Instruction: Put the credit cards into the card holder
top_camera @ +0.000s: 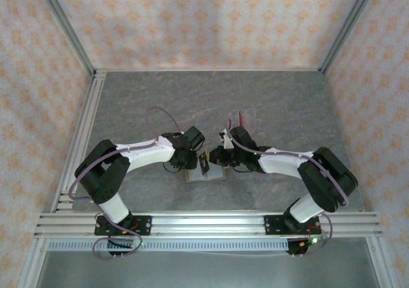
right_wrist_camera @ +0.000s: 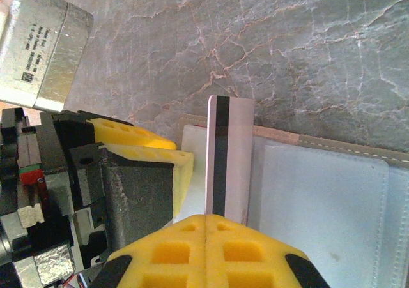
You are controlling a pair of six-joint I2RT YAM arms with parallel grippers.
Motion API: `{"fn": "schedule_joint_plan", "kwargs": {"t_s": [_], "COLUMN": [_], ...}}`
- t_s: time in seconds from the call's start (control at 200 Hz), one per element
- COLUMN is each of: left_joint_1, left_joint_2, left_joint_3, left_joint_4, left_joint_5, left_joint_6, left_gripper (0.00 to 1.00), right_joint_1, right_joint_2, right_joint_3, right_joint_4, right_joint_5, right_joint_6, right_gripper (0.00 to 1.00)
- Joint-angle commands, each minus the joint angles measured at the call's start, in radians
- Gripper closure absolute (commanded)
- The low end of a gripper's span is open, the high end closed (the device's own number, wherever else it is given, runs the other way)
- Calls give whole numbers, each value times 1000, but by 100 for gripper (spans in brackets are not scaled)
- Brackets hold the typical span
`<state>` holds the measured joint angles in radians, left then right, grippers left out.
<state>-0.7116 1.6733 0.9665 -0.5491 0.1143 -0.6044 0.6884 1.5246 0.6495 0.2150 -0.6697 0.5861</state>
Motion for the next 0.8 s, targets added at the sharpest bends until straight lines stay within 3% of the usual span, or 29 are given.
{"fn": "schedule_joint_plan", "kwargs": {"t_s": [0.0,0.435,0.796], "left_joint_1": [-1,-1,-2], "left_joint_2": [-14,-3,-1], "left_joint_3": [-25,-21,-18], "left_joint_4": [-32,-26,-26], "left_joint_5": [-39,-37,-38], "left_joint_6": [-8,-8,-6], "left_gripper": [70,70,70], "right_joint_1": [-3,-26,-11], "right_joint_2": [-1,-96,-61], "right_joint_3": [24,7,5], "right_joint_4": [-21,-112,-106], "right_joint_5": [17,56,5], "right_joint_6": [-16,-42,-42], "right_gripper": [100,100,100]}}
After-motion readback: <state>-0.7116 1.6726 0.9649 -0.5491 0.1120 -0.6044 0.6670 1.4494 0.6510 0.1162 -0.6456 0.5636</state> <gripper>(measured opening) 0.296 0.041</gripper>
